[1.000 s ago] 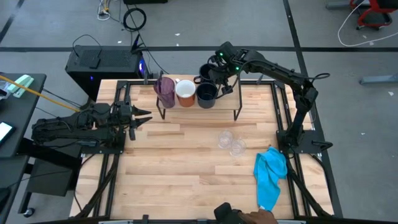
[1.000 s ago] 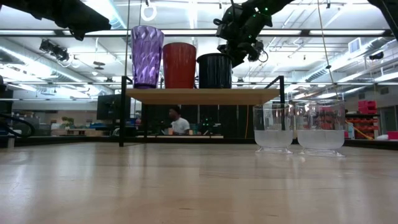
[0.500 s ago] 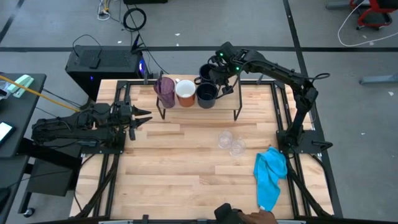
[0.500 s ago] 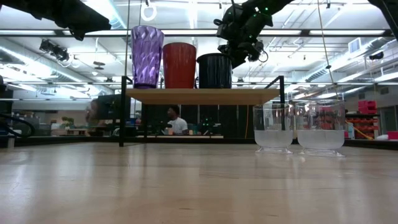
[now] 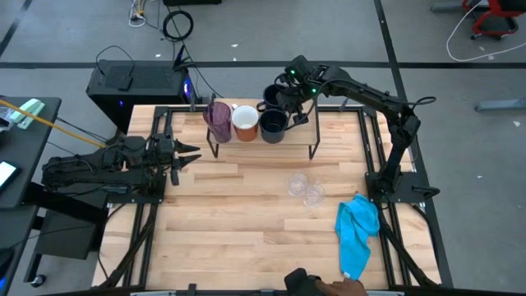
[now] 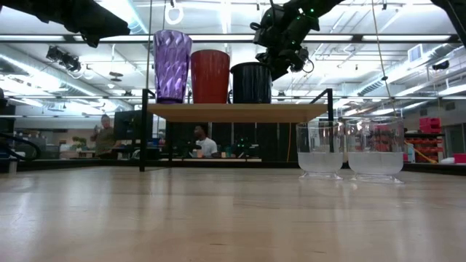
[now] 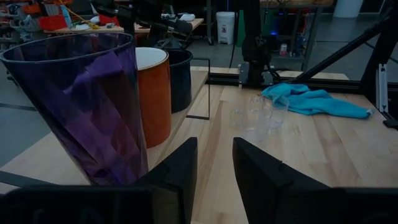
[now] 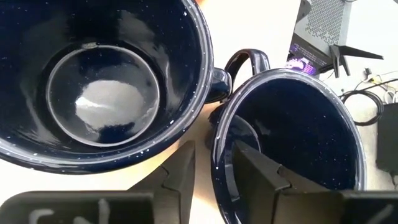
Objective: Stack small to large cups/mugs on shelf
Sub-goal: Put the transparent mug on the shelf
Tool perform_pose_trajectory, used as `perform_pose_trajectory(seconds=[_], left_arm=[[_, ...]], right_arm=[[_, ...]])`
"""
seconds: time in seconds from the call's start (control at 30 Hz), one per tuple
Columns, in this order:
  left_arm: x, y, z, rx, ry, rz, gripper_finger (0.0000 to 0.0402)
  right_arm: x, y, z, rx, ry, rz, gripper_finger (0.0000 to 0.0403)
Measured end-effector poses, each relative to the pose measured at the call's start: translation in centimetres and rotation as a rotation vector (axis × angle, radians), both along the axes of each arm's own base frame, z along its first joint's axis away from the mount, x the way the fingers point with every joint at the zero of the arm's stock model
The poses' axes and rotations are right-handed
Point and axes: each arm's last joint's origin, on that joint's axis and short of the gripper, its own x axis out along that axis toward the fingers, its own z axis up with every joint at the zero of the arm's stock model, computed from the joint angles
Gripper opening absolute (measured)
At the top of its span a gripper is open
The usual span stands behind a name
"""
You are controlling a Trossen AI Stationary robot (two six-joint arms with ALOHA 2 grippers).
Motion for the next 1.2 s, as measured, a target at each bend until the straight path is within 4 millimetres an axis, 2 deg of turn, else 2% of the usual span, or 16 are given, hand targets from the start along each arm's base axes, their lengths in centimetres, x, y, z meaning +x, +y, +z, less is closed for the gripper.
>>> perform_pose_trajectory(seconds=[0.27, 0.77, 1.2], left_arm=[[-0.01, 0.00, -0.08, -0.001, 0.009, 0.000, 0.0110], [-0.02, 0.00, -0.08, -0.001, 0.008, 0.000, 0.0110], [-0.02, 0.00, -0.08, -0.001, 0.008, 0.000, 0.0110]], right_arm=[[0.00, 0.00, 0.00, 0.005, -0.001, -0.006, 0.0125], [-0.21, 0.20, 0.47, 0.000, -0.007, -0.043, 0.0182], [-0.30, 0.41, 0.62, 0.005, -0.006, -0.050, 0.0202]])
